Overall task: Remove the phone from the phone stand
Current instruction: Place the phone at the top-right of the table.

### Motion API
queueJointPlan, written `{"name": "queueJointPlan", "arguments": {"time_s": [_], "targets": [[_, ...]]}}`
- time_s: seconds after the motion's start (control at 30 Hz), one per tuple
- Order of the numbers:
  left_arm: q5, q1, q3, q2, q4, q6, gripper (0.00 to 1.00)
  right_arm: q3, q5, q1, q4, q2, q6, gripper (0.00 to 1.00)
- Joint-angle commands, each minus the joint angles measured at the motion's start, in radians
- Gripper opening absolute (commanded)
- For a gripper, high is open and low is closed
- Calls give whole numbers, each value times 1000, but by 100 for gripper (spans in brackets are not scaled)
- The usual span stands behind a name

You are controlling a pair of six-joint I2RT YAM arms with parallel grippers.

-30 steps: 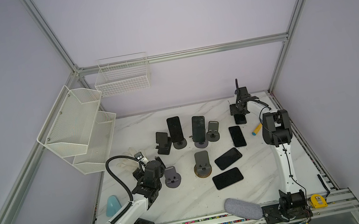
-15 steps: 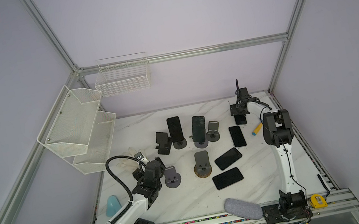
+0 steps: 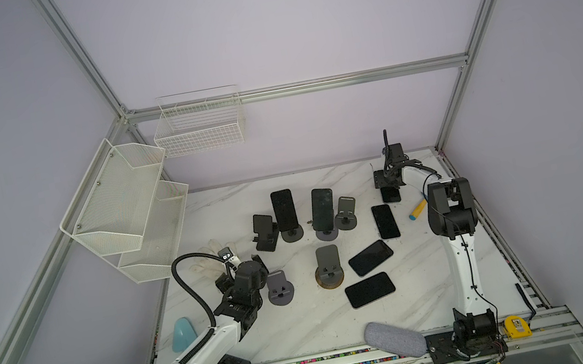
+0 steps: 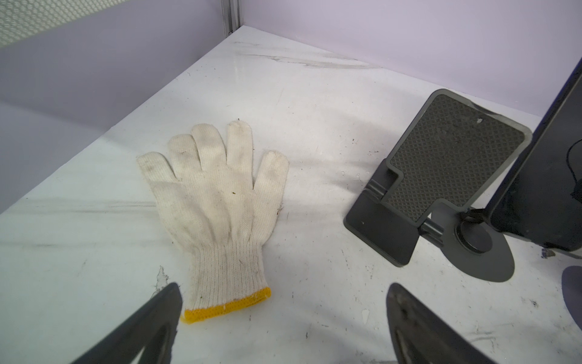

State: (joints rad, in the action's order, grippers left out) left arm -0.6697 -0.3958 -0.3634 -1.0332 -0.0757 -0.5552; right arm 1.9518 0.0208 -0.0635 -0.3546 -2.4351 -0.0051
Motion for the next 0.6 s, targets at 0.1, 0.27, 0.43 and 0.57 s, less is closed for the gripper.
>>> {"name": "queueJointPlan", "arguments": {"time_s": [0.1,0.27,0.43,0.57], "targets": [[-17,-3,-21,36,-32,32,100,-74,49,2,-131,-87,-14,76],[-15,-2,-23,30,-32,26,100,-74,53,2,-135,-97,-5,77],[-32,-4,-30,25,-15,25,100,-83,59,2,-136,-104,5,78],[-36,-3,-34,37,0,26,100,-93,57,3,-130,-103,7,79]]}}
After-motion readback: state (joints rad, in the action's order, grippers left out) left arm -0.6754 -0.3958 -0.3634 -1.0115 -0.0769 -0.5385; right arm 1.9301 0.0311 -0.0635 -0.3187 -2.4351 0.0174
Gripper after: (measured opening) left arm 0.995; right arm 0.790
